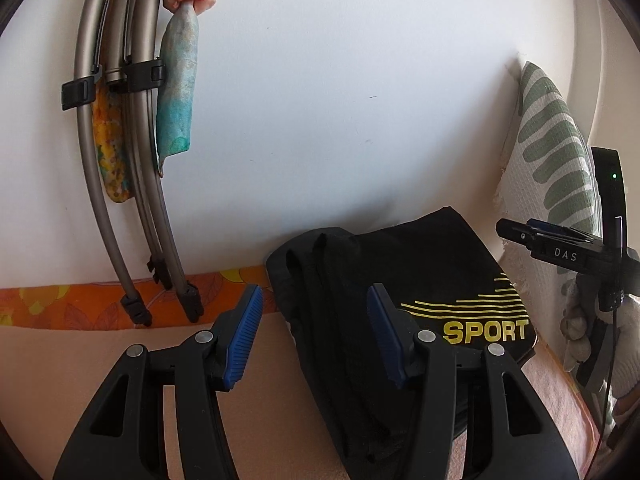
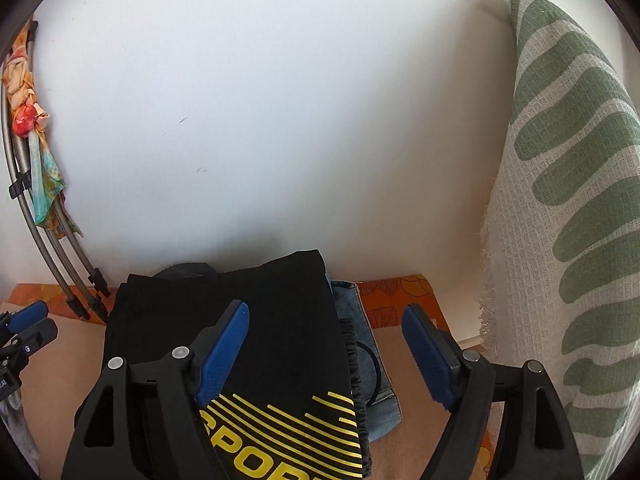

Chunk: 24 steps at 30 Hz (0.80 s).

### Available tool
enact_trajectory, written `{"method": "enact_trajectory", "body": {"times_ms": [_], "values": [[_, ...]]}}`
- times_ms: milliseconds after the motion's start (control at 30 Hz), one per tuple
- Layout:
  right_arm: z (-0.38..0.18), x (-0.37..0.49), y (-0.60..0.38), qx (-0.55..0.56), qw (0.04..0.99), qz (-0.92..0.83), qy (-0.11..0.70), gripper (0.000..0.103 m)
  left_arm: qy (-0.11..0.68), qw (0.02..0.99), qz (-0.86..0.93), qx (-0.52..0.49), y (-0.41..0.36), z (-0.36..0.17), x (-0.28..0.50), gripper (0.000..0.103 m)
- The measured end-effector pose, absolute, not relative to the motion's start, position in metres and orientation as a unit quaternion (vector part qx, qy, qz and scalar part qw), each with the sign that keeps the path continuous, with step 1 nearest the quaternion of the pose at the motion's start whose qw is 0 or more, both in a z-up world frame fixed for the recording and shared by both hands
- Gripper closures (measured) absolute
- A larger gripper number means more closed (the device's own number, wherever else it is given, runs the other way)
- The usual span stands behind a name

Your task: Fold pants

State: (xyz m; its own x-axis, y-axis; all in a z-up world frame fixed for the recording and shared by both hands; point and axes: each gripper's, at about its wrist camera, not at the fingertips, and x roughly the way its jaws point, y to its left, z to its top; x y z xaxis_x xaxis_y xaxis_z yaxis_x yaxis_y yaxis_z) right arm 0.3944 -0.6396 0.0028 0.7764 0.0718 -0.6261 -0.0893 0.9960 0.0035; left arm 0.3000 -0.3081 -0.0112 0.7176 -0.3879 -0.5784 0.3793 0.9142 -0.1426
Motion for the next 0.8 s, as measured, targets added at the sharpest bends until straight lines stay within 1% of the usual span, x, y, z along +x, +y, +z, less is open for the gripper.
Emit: {"method": "enact_trajectory", "body": {"times_ms": [67,233,267,300,467,700,800], "values": [[0.008,0.371,-0.634,-0.008,0.945,0.039,0.325,0.017,0.306,0.928,-0.211,-0.004,-0.301,0.000,0.285,0.041],[0.032,0.318,-0.625,0.017,0.949,0.048,0.311,0.014,0.297,0.929,-0.221,0.009,-0.286,0.020,0.247,0.040],[0.036,0.305,-0.622,0.018,0.951,0.046,0.305,0.012,0.295,0.929,-0.222,0.011,-0.283,0.025,0.239,0.038],[0.040,0.289,-0.619,0.023,0.953,0.044,0.300,0.008,0.293,0.930,-0.223,0.009,-0.279,0.030,0.231,0.036],[0.062,0.229,-0.601,0.026,0.958,0.047,0.282,0.002,0.275,0.932,-0.235,0.009,-0.255,0.053,0.186,0.031],[0.092,0.142,-0.577,0.020,0.967,0.022,0.252,0.000,0.282,0.926,-0.252,-0.004,-0.221,0.065,0.126,0.025],[0.096,0.108,-0.565,0.007,0.969,0.003,0.249,0.000,0.279,0.924,-0.261,-0.004,-0.208,0.068,0.099,0.025]]}}
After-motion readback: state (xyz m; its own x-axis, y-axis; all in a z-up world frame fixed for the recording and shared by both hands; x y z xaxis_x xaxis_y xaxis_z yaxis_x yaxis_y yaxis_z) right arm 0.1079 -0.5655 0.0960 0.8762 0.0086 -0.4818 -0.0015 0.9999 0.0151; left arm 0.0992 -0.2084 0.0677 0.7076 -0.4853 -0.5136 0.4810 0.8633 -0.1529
